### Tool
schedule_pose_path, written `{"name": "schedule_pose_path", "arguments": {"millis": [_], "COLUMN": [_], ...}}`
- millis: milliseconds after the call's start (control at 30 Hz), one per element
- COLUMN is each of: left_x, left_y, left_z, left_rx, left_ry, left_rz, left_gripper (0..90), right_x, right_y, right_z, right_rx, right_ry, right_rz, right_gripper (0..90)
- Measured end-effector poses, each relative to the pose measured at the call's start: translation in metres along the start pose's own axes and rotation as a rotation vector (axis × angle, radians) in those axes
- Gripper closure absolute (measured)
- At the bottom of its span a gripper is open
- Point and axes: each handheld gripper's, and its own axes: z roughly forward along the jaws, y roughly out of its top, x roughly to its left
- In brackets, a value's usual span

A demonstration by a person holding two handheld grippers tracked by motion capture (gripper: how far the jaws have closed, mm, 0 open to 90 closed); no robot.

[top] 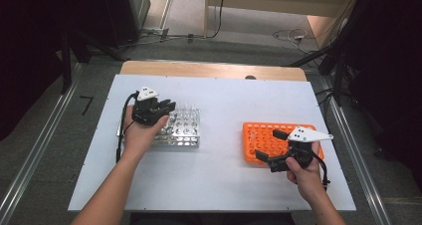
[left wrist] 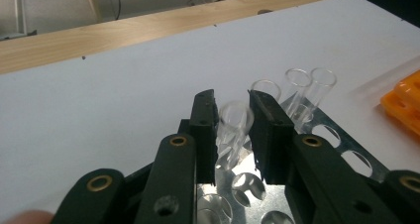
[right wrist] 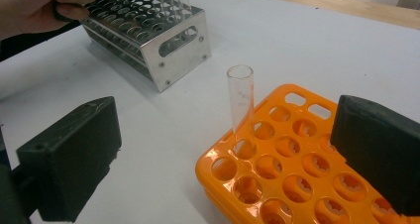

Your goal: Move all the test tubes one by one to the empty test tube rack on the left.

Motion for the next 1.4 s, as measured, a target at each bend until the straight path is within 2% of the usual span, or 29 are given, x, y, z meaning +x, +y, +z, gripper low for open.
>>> {"name": "schedule_pose_path", "arguments": {"millis": [200,467,667,833,1133,1333,1400], "left_x": [-0.001,-0.007,-0.018,-0.027,-0.045,-0.059,-0.063], "left_y": [0.000,-0.002,-0.005,-0.011,-0.021,-0.028,-0.030], "left_z": [-0.008,-0.025,-0.036,-0.045,-0.062,-0.070,-0.072], "left_rx": [-0.041,-0.106,-0.127,-0.147,-0.170,-0.178,-0.178], "left_ry": [-0.033,-0.088,-0.107,-0.153,-0.195,-0.228,-0.238], "left_rz": [-0.028,-0.034,-0.005,0.003,0.029,0.048,0.050], "left_gripper": [54.2,36.0,22.3,11.6,0.4,0.0,0.0], "right_x": [0.000,0.000,0.000,0.000,-0.003,-0.006,-0.008], "right_y": [0.000,0.000,0.000,-0.001,-0.004,-0.007,-0.008], "right_z": [0.001,0.002,0.005,0.009,0.017,0.024,0.027], "right_rx": [0.000,0.008,0.012,0.016,0.031,0.050,0.059], "right_ry": [0.001,0.005,0.005,0.012,0.010,0.002,-0.003], "right_rz": [-0.001,-0.001,-0.001,0.001,0.011,0.020,0.033], "right_gripper": [0.0,0.0,0.0,1.1,5.3,13.3,18.5]}}
